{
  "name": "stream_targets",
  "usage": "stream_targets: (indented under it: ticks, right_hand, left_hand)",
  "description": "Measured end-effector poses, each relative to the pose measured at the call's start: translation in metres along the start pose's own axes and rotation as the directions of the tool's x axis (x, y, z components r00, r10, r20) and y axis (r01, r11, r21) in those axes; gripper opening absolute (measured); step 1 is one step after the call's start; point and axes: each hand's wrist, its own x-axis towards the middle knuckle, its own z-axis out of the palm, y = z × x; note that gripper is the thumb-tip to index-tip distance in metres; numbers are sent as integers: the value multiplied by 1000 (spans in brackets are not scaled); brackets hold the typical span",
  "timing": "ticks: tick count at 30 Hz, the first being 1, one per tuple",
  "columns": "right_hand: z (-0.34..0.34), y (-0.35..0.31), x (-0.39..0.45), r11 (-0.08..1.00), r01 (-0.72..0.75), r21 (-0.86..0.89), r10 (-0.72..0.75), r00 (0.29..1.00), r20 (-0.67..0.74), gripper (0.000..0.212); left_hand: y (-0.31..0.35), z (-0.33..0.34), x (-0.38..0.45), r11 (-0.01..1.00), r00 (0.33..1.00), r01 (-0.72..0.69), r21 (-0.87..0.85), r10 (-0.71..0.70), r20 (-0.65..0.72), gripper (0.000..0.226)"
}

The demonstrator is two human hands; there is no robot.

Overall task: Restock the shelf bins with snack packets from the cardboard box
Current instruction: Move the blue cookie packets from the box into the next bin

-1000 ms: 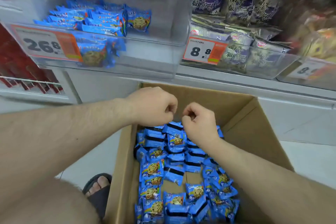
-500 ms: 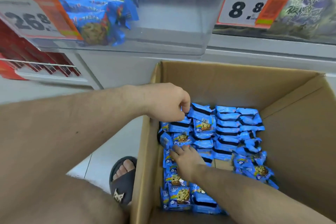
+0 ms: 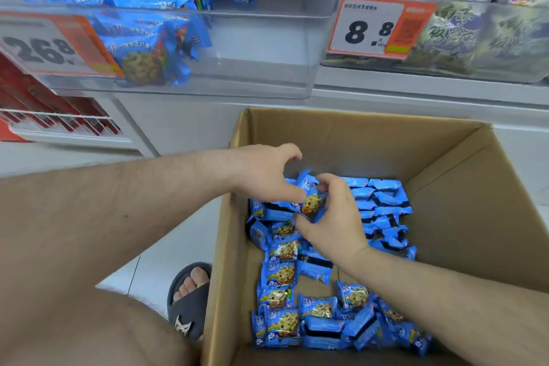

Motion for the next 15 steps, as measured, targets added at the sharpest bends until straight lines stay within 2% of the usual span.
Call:
stream_targets:
  ticks: [1,3,6,7,8,10,11,13,15]
  right_hand:
    - [-6,-15,5,997,34,62,-31,999,-39,64]
    - [-12,-37,12,975,118,186,-109,992,-56,63]
    - [-8,-41,19,931,275,241,-259,961,-98,63]
    - [-3,-35,21,937,235,259,-212,970,-116,57]
    - [4,-27,22,950,129,285,-101,989,-109,49]
    - [24,-5,22,952,-189,240,177,982,71,27]
    - [37,7,20,946,-299,124,271,941,203,21]
    - [67,27,15,913,-400,-77,395,822,410,32]
    - [100,38,14,849,-508,-141,511,724,465,50]
  left_hand:
    - [2,1,-2,994,1000,-1,-112,2,2,69]
    - [6,2,-5,959,998,-38,-279,22,-62,54]
    - [-1,-8,-8,939,974,-38,-341,-41,-221,41]
    - [-5,-12,-11,921,968,-26,-389,-75,-241,42]
    - [-10,-16,-13,898,965,-18,-440,-99,-243,44]
    - [-21,-21,-19,862,967,-5,-507,-125,-222,48]
    - [-26,-24,-22,852,969,0,-523,-129,-210,48]
    - [-35,-29,-28,822,975,4,-570,-130,-180,45]
    - [-42,-31,-30,778,981,8,-629,-127,-144,43]
